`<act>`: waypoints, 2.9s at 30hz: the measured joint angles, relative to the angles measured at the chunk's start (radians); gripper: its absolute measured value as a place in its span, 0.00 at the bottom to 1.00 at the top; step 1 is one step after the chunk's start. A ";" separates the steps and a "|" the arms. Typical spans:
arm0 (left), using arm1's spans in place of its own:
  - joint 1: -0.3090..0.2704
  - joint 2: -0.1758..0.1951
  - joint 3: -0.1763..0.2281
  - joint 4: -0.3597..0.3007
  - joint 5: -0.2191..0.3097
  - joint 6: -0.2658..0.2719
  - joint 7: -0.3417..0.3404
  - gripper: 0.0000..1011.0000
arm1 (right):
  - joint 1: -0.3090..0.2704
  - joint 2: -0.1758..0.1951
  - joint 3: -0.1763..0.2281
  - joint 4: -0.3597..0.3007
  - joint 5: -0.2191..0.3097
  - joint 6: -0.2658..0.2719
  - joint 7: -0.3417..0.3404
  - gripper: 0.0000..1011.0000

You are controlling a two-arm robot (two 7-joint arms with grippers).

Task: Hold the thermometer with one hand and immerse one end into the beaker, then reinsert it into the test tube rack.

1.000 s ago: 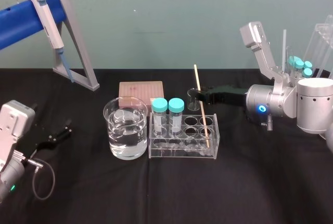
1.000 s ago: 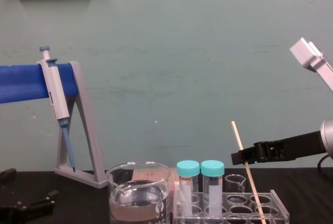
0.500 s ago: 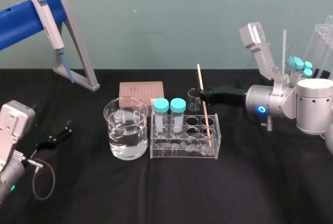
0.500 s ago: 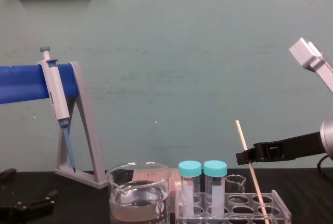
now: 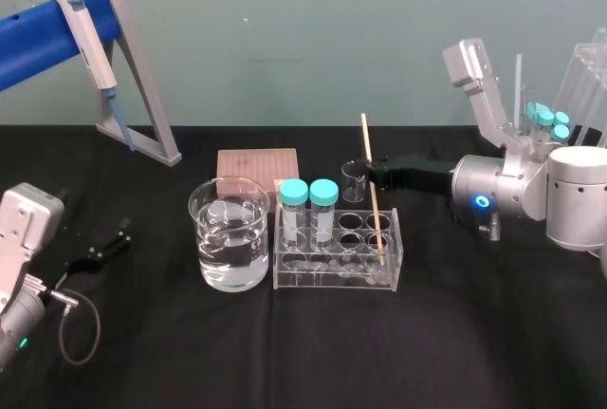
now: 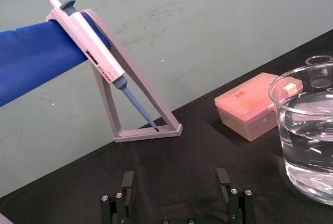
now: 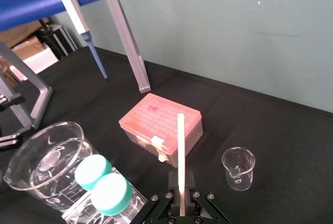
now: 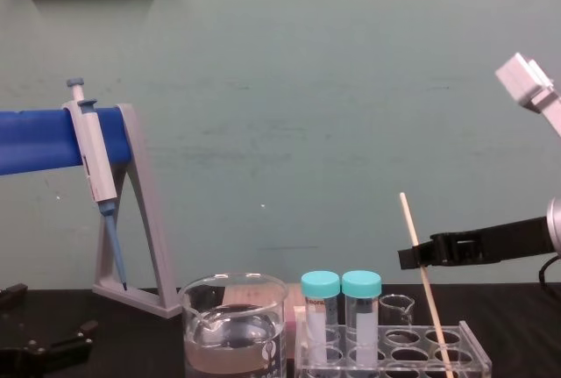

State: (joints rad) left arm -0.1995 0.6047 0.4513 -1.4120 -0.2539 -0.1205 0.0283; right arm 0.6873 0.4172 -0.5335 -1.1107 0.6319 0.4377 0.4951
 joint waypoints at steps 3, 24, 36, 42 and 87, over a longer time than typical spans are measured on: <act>0.000 0.000 0.000 0.000 0.000 0.000 0.000 0.99 | -0.014 0.009 0.010 -0.024 0.010 -0.006 0.000 0.05; 0.000 0.000 0.000 0.000 0.000 0.000 0.000 0.99 | -0.107 0.120 0.049 -0.292 -0.087 -0.221 -0.006 0.05; 0.000 0.000 0.000 0.000 0.000 0.000 0.000 0.99 | -0.167 0.119 0.124 -0.438 -0.004 -0.266 -0.001 0.05; 0.000 0.000 0.000 0.000 0.000 0.000 0.000 0.99 | -0.164 0.078 0.112 -0.465 0.016 -0.322 0.010 0.05; 0.000 0.000 0.000 0.000 0.000 0.000 0.000 0.99 | 0.011 -0.233 -0.085 0.052 -0.040 -0.481 0.168 0.05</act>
State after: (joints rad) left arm -0.1995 0.6047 0.4514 -1.4120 -0.2539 -0.1205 0.0283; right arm 0.6986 0.1845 -0.6189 -1.0585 0.5924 -0.0431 0.6632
